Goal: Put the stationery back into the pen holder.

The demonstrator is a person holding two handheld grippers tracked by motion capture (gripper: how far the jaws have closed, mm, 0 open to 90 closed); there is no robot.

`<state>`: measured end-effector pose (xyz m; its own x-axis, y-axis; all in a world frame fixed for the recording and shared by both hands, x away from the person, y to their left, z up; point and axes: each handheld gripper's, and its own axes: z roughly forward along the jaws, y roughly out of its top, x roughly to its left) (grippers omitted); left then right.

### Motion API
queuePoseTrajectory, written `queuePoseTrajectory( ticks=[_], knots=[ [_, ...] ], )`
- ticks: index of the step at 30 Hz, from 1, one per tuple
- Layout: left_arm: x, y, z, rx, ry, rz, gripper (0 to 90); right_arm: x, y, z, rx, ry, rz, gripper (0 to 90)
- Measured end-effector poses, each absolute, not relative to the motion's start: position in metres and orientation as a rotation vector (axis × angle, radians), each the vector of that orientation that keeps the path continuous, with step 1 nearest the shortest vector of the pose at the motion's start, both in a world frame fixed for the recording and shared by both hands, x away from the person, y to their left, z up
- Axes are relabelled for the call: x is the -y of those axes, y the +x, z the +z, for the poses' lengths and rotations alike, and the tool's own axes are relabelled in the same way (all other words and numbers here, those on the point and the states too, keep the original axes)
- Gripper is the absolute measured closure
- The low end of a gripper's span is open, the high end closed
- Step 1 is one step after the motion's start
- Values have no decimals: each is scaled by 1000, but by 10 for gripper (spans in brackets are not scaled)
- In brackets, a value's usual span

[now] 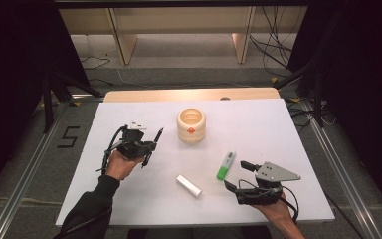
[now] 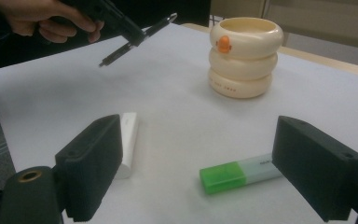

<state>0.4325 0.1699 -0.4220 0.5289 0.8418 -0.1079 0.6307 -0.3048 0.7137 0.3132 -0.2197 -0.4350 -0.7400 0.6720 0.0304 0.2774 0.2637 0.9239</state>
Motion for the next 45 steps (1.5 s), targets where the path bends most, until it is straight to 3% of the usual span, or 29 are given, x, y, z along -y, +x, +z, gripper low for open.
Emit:
queuePoseTrajectory(
  ticks=[15, 45],
  knots=[
    [-163, 438, -399, -1143, 1813, 445, 785, 220, 315, -436, -2170, 880, 1468, 168],
    [-123, 488, -375, -1081, 1686, 486, 785, 220, 315, -436, -2172, 879, 1482, 168]
  ],
)
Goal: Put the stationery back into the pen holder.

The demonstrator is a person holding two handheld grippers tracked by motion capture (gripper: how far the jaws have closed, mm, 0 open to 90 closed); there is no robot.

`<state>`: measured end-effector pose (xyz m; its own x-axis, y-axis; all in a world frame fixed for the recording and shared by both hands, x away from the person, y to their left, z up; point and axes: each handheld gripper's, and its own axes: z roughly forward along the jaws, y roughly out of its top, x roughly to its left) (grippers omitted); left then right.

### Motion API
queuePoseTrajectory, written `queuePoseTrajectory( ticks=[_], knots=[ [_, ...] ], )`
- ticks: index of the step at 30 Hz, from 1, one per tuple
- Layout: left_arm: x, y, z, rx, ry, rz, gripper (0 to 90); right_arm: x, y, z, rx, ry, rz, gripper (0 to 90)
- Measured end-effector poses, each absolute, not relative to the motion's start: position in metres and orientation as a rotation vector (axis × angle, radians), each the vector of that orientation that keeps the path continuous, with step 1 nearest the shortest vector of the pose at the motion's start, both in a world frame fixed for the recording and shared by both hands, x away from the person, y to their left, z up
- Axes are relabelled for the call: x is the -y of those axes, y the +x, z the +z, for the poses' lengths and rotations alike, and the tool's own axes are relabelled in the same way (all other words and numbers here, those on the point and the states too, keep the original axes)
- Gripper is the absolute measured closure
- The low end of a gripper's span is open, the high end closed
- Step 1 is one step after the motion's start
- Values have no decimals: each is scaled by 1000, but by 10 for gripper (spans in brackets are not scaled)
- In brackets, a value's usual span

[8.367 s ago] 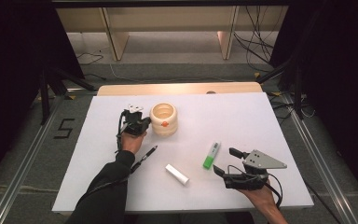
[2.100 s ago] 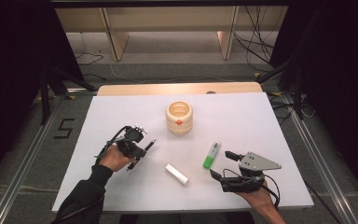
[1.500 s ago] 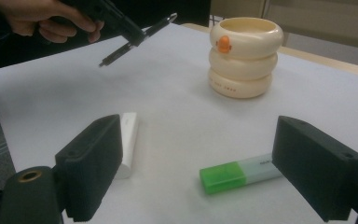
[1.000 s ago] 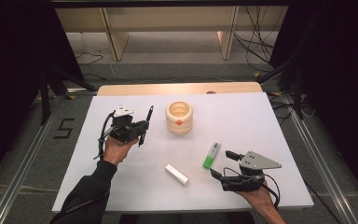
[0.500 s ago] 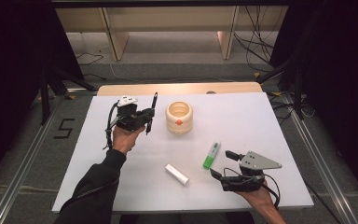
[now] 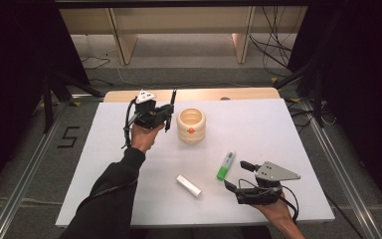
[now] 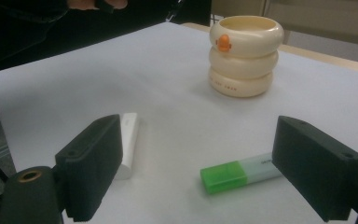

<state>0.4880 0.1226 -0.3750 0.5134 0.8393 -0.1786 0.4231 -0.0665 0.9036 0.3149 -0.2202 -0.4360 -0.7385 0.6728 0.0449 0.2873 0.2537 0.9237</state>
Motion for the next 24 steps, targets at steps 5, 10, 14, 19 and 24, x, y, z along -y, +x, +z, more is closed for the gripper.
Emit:
queuePoseTrajectory(
  ticks=[5, 10, 14, 19, 24],
  knots=[
    [-115, 495, -372, -1074, 1687, 487, 785, 220, 315, -436, -2172, 877, 1486, 168],
    [-110, 502, -371, -1073, 1674, 490, 785, 220, 315, -436, -2175, 875, 1487, 168],
    [-106, 507, -371, -1070, 1665, 485, 786, 220, 315, -436, -2172, 875, 1483, 168],
    [-97, 513, -371, -1067, 1647, 487, 785, 220, 315, -435, -2172, 875, 1488, 168],
    [-85, 521, -370, -1053, 1647, 499, 786, 220, 315, -435, -2173, 871, 1491, 168]
  ],
)
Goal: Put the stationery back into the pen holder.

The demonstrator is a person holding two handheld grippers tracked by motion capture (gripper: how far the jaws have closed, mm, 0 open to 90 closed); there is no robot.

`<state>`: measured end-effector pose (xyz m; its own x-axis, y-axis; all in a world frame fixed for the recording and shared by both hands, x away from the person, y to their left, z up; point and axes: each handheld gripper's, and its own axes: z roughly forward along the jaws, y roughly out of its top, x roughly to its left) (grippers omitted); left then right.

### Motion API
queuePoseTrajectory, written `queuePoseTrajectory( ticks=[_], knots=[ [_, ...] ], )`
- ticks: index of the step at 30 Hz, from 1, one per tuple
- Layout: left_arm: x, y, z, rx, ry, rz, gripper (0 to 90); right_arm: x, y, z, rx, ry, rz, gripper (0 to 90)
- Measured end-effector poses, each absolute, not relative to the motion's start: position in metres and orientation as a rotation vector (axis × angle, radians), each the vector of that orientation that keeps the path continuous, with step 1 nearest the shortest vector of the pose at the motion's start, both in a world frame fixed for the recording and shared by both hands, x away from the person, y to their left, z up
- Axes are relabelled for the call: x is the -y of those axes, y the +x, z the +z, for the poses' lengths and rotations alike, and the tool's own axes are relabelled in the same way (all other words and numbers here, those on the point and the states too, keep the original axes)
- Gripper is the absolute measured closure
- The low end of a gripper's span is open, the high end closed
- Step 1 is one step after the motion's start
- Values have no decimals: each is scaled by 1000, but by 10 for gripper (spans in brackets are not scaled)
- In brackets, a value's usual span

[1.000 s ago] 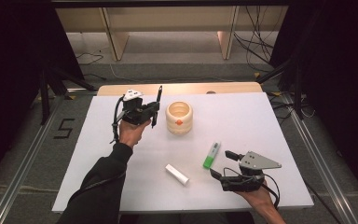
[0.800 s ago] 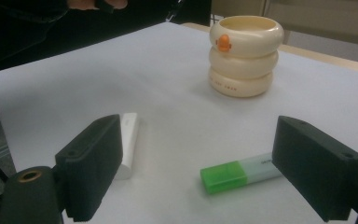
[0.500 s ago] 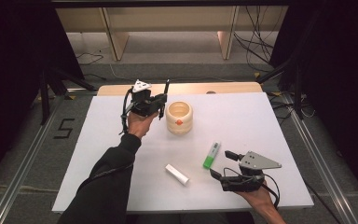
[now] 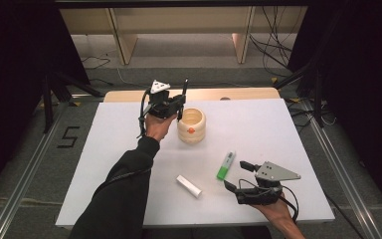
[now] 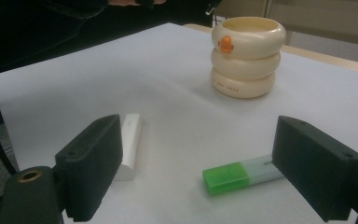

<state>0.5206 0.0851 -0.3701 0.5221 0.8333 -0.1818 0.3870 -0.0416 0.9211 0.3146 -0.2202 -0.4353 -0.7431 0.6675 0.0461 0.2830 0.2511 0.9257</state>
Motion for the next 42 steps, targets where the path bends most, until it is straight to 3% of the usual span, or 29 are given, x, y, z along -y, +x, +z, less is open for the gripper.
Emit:
queuePoseTrajectory(
  ticks=[14, 42],
  knots=[
    [-62, 529, -374, -1041, 1653, 495, 785, 221, 314, -435, -2175, 870, 1496, 168],
    [-56, 538, -392, -1092, 1639, 496, 785, 220, 314, -436, -2178, 869, 1494, 168]
  ],
)
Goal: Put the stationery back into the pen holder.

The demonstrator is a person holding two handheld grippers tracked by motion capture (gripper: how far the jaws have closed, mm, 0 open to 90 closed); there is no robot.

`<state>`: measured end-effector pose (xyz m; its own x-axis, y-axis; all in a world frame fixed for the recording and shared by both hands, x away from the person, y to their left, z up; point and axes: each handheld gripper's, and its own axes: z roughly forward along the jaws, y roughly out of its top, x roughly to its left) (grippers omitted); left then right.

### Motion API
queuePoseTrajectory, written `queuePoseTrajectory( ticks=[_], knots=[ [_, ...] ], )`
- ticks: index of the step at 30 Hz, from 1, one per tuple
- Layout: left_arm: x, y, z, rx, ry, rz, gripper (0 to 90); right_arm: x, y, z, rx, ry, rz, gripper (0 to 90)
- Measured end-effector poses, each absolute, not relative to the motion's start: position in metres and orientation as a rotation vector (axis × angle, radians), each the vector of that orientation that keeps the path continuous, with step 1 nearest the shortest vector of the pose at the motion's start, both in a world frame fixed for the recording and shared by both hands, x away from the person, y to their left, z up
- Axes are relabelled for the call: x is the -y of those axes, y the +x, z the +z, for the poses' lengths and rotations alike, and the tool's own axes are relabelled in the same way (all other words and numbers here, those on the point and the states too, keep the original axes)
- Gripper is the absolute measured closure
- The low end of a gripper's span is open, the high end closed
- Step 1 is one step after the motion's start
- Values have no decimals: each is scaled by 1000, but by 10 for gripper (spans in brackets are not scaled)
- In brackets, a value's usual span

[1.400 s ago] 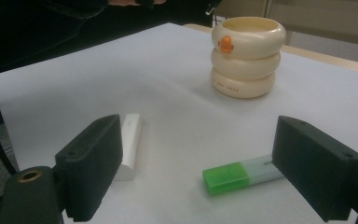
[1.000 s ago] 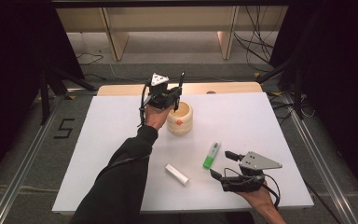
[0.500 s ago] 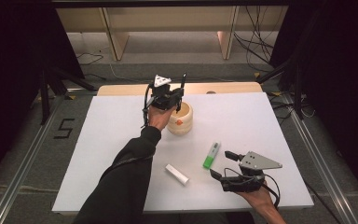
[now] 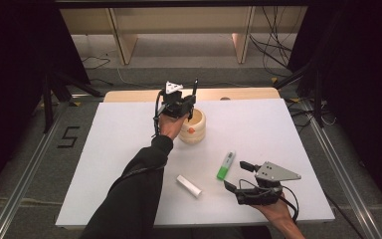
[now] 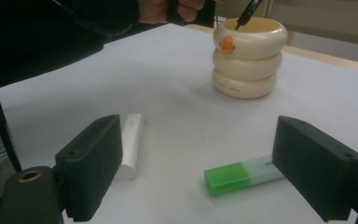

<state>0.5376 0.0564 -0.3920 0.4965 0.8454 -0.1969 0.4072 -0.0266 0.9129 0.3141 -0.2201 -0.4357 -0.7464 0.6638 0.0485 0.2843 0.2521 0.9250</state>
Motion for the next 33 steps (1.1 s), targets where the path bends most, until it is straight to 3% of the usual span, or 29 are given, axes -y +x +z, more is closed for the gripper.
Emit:
queuePoseTrajectory(
  ticks=[33],
  knots=[
    [-55, 533, -408, -1099, 1650, 506, 782, 220, 314, -436, -2184, 871, 1492, 169]
  ],
)
